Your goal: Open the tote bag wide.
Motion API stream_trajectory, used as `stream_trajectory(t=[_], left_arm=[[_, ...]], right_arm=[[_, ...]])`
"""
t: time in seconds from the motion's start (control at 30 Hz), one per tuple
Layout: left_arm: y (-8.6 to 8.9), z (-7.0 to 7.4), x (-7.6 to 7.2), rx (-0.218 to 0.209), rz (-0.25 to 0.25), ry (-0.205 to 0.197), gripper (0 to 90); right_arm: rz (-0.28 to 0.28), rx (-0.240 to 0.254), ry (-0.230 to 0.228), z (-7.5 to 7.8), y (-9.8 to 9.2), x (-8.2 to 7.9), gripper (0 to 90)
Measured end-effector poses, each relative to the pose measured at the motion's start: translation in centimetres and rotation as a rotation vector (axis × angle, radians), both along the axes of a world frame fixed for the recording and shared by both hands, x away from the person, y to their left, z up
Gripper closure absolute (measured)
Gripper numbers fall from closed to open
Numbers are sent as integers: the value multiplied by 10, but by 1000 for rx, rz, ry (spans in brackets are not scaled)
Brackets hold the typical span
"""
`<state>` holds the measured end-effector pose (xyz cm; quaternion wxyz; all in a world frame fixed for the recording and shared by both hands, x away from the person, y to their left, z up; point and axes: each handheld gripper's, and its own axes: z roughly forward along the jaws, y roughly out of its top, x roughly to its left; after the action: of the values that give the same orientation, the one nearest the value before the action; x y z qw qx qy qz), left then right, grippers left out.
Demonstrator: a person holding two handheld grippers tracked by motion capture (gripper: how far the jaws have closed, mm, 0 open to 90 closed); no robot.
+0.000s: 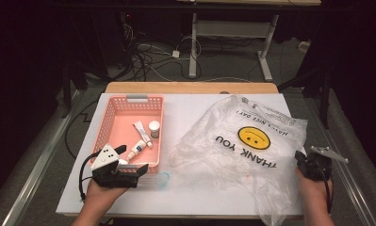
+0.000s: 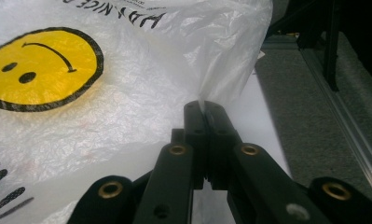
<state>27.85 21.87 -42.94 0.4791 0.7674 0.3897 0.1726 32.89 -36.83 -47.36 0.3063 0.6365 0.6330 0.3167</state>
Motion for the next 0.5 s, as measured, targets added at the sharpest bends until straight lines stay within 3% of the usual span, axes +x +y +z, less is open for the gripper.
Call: stream_trajectory(t=[0.07, 0.1, 0.23, 0.4, 0.5], left_arm=[[0, 0, 0, 2, -1, -4, 0], [-1, 0, 1, 2, -3, -3, 0], [-2, -4, 2, 7, -12, 8, 0], [-2, -6, 3, 8, -5, 3, 0], [-3, -7, 2, 21, -1, -14, 0]], right_arm=[[33, -41, 11, -1, 9, 0, 896], [48, -27, 12, 0, 13, 0, 885], [107, -50, 20, -2, 25, 0, 799], [138, -32, 2, 1, 25, -3, 589], [157, -2, -26, 5, 19, -5, 512]])
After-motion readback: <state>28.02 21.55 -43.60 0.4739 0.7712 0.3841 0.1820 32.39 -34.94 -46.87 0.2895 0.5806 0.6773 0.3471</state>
